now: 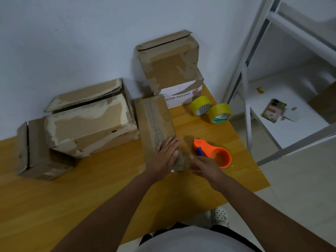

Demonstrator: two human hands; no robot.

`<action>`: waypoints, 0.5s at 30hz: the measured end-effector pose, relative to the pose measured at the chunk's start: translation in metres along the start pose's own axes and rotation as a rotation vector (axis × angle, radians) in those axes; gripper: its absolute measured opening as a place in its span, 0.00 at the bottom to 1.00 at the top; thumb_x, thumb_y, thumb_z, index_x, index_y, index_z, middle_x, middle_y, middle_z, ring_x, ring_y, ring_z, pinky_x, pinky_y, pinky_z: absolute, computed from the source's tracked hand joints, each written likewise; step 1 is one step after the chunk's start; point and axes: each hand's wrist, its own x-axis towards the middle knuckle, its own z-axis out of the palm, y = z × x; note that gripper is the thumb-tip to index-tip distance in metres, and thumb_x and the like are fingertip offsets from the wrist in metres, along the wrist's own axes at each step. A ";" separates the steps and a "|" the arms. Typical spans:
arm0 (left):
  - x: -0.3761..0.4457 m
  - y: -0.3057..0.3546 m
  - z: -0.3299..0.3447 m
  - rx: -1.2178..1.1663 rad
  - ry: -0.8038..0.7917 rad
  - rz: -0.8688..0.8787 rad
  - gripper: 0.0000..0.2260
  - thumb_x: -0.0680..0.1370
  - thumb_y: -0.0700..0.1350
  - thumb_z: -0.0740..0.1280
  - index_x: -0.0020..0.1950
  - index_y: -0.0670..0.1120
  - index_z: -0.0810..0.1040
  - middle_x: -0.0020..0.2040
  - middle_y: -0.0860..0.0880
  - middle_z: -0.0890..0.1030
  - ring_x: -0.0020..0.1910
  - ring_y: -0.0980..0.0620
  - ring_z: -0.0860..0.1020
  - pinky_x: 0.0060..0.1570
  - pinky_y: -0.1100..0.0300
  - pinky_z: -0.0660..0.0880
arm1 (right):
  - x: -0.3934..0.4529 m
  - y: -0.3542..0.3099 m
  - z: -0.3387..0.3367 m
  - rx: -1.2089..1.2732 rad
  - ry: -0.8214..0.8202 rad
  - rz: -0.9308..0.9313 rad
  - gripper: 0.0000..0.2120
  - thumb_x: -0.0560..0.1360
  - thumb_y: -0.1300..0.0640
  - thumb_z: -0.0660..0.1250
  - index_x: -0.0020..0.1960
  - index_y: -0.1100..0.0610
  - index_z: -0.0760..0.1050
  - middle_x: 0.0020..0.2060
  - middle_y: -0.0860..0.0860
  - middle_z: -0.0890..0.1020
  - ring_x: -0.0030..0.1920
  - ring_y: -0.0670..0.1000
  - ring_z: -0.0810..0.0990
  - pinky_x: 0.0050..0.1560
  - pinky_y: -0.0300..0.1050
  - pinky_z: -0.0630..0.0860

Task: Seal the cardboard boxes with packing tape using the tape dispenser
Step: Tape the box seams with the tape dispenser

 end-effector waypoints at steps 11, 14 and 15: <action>-0.029 -0.026 -0.014 0.388 -0.080 0.110 0.24 0.85 0.56 0.44 0.81 0.54 0.47 0.80 0.58 0.45 0.78 0.60 0.38 0.77 0.54 0.36 | -0.002 0.007 0.002 -0.240 0.207 -0.266 0.10 0.80 0.61 0.63 0.49 0.69 0.77 0.38 0.58 0.80 0.41 0.55 0.77 0.43 0.46 0.73; -0.031 -0.034 -0.011 0.496 -0.063 0.134 0.25 0.85 0.58 0.42 0.81 0.55 0.44 0.80 0.58 0.43 0.78 0.58 0.37 0.77 0.53 0.36 | -0.001 0.014 0.001 -0.363 0.210 -0.347 0.08 0.81 0.59 0.63 0.46 0.62 0.76 0.41 0.57 0.82 0.44 0.57 0.79 0.47 0.52 0.73; -0.031 -0.036 -0.010 0.517 -0.056 0.138 0.25 0.84 0.59 0.41 0.81 0.54 0.44 0.81 0.58 0.43 0.78 0.58 0.38 0.77 0.52 0.37 | -0.001 0.017 0.001 -0.368 0.214 -0.369 0.08 0.80 0.59 0.63 0.45 0.61 0.76 0.40 0.56 0.82 0.44 0.57 0.79 0.47 0.52 0.73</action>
